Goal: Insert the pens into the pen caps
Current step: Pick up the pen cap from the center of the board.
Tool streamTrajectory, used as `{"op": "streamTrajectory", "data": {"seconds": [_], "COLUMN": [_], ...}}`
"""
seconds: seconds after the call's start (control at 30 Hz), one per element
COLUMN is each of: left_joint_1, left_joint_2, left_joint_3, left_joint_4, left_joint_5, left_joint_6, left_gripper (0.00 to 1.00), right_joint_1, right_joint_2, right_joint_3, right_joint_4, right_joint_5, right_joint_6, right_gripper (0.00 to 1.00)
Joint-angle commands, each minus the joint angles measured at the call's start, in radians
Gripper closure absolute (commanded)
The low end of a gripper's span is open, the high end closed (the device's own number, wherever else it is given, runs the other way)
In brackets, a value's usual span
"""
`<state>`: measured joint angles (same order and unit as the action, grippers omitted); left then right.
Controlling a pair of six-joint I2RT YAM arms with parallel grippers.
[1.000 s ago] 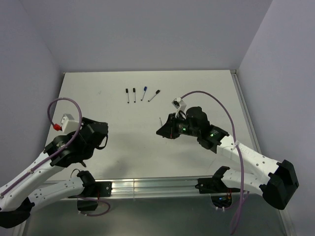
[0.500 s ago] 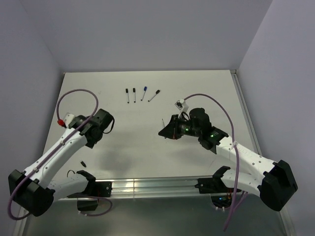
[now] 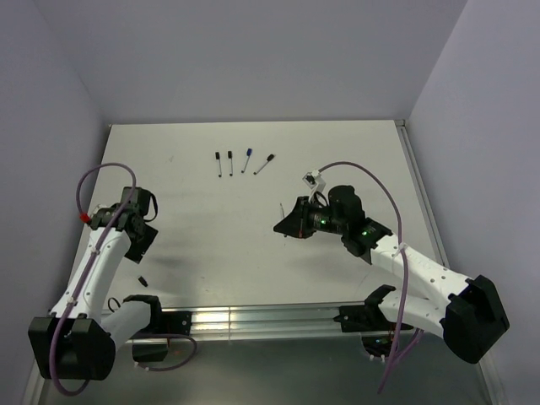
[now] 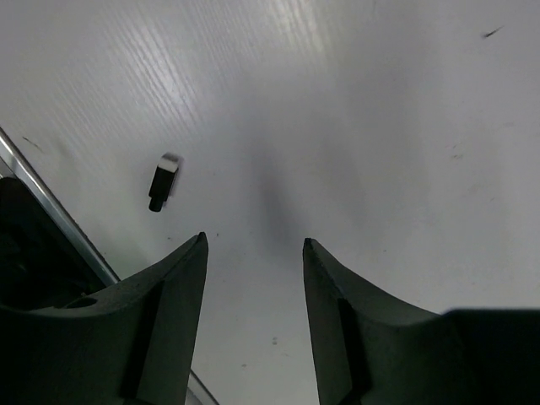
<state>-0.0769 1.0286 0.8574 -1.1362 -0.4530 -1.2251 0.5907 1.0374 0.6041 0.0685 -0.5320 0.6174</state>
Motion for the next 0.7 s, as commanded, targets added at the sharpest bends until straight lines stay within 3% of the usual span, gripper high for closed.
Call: {"op": "streamTrajectory", "data": {"seconds": [0.0,0.23,0.4,0.53,0.67], "left_joint_1": [0.058,0.129,0.158,0.247,0.316], "left_joint_2": [-0.01,0.005,0.05,0.093,0.145], "left_joint_3": [-0.069,-0.138,-0.141,-0.129,-0.118], "left_joint_4": [0.075,0.085,0.067,0.062,0.061], "left_joint_5": [0.149,0.194,0.18,0.189,0.195], "left_joint_6": [0.098,0.055,0.036,0.073,0.116], "left_gripper": [0.46,0.46,0.35,0.4,0.38], "right_joint_1": [-0.009,-0.031,-0.048,-0.054,-0.055], "right_joint_2": [0.003,-0.005,-0.01,-0.013,-0.014], "right_joint_3": [-0.006,-0.02,-0.026,-0.029,-0.027], "right_joint_4": [0.067,0.077,0.083,0.082,0.076], "right_joint_5": [-0.026,-0.051,-0.066,-0.069,-0.066], "right_joint_6": [0.004,0.008,0.012,0.008,0.002], "right_gripper": [1.0,1.0,1.0,1.0,1.0]}}
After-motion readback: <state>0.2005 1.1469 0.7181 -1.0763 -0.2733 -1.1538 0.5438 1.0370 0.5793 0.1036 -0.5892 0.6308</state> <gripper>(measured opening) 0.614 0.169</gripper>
